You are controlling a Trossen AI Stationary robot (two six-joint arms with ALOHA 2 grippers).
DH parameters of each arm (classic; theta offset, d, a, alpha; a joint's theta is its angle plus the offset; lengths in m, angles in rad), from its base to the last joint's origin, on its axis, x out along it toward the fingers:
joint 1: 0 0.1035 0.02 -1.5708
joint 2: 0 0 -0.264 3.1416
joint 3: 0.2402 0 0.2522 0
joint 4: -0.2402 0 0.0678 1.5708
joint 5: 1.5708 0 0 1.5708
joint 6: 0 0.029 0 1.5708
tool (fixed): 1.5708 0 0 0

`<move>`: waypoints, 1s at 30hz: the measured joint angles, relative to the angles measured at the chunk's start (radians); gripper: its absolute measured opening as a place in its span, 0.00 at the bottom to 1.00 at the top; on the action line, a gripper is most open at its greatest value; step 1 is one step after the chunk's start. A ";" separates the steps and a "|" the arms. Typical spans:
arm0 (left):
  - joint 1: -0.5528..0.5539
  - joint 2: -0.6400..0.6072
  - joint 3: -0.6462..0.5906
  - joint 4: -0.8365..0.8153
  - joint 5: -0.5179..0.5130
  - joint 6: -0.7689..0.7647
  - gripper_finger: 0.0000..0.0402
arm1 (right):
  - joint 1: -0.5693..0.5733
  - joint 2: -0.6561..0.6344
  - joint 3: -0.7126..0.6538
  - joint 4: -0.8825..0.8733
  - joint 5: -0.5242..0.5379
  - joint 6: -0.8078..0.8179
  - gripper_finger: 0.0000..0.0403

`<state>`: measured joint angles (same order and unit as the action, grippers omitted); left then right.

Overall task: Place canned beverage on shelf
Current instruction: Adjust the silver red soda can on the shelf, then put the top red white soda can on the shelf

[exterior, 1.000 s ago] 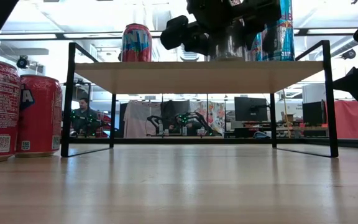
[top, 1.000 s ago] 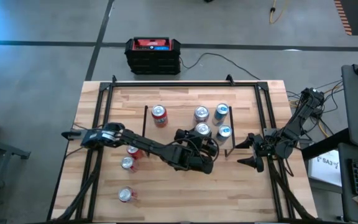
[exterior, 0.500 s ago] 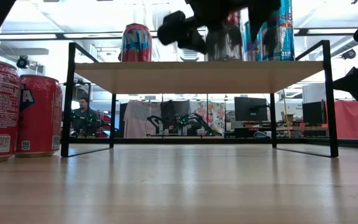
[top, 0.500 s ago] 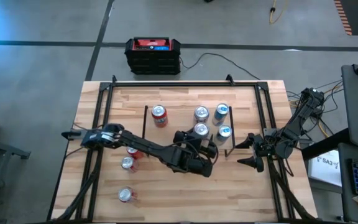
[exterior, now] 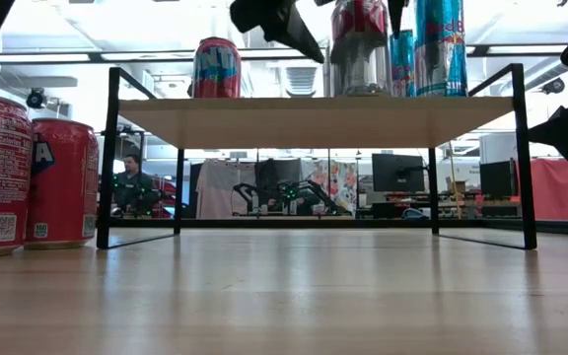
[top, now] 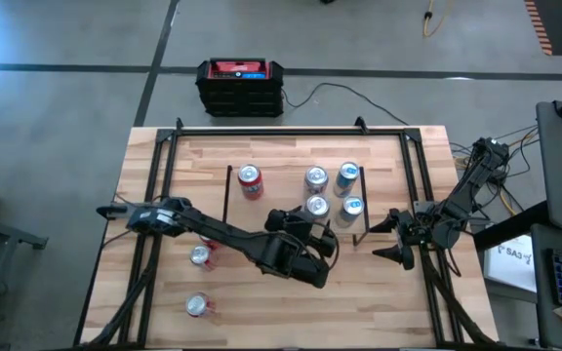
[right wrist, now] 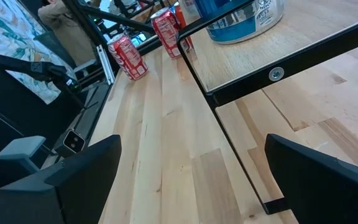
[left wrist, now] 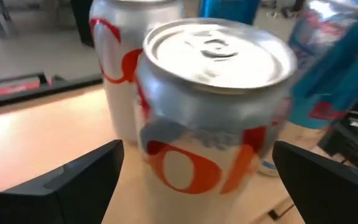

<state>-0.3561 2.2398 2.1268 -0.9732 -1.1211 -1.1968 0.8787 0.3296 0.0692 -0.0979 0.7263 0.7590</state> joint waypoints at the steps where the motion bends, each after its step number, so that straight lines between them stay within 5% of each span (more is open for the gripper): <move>1: 0.001 0.000 0.003 -0.020 0.021 -0.019 0.99 | 0.000 0.000 0.000 0.000 0.000 0.000 0.95; 14: -0.010 -0.010 0.007 -0.142 0.315 -0.234 0.98 | 0.000 0.000 0.000 0.000 0.000 0.000 0.95; 24: -0.021 -0.021 0.187 -0.597 0.719 -0.569 0.98 | 0.000 0.000 0.000 0.000 0.000 0.000 0.95; 30: -0.081 -0.120 0.105 -0.597 0.746 -0.652 0.98 | 0.000 -0.001 0.000 0.007 0.000 0.000 0.95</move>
<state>-0.4375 2.1200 2.2317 -1.5700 -0.3756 -1.8491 0.8784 0.3289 0.0692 -0.0910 0.7265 0.7593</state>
